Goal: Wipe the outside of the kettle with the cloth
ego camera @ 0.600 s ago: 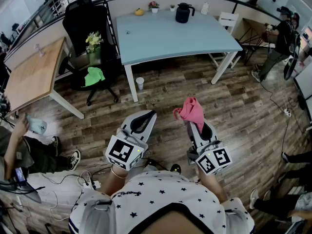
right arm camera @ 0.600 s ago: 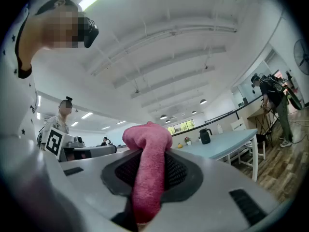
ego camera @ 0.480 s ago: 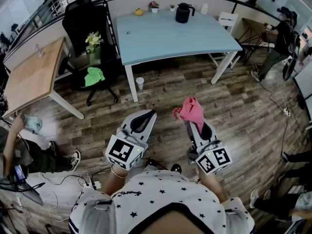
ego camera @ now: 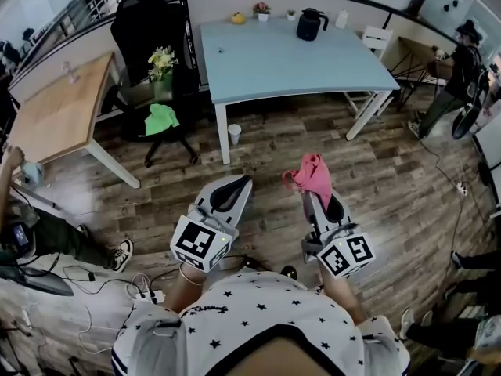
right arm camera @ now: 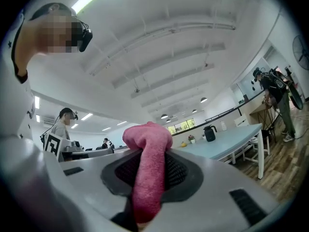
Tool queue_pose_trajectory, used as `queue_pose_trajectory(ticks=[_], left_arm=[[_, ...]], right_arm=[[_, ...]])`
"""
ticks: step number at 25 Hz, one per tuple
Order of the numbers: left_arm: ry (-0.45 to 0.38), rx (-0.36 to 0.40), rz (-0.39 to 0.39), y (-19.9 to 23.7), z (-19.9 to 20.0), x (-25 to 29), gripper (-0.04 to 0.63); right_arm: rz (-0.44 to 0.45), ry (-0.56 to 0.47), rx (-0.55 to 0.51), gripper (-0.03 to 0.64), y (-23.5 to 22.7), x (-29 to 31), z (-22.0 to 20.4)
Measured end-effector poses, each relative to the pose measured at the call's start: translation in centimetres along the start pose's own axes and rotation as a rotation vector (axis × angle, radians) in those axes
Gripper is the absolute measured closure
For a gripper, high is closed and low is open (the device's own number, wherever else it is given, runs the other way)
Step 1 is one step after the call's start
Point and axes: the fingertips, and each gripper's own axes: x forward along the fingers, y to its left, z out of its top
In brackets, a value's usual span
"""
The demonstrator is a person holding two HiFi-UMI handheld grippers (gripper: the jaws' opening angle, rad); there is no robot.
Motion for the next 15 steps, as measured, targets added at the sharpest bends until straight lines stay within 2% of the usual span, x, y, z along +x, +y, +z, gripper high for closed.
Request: queue_pose_trajectory(ticks=[8, 15], left_arm=[[-0.024, -0.005, 0.026, 2.8, 0.1, -1.6, 0.565], [-0.015, -0.008, 0.020, 3.2, -0.5, -0.5, 0.566]], right_arm=[[0.020, -0.002, 0.005, 0.522, 2.0, 2.3, -0.3], [0.002, -0.007, 0.024, 0.520, 0.0, 3.3, -0.1]])
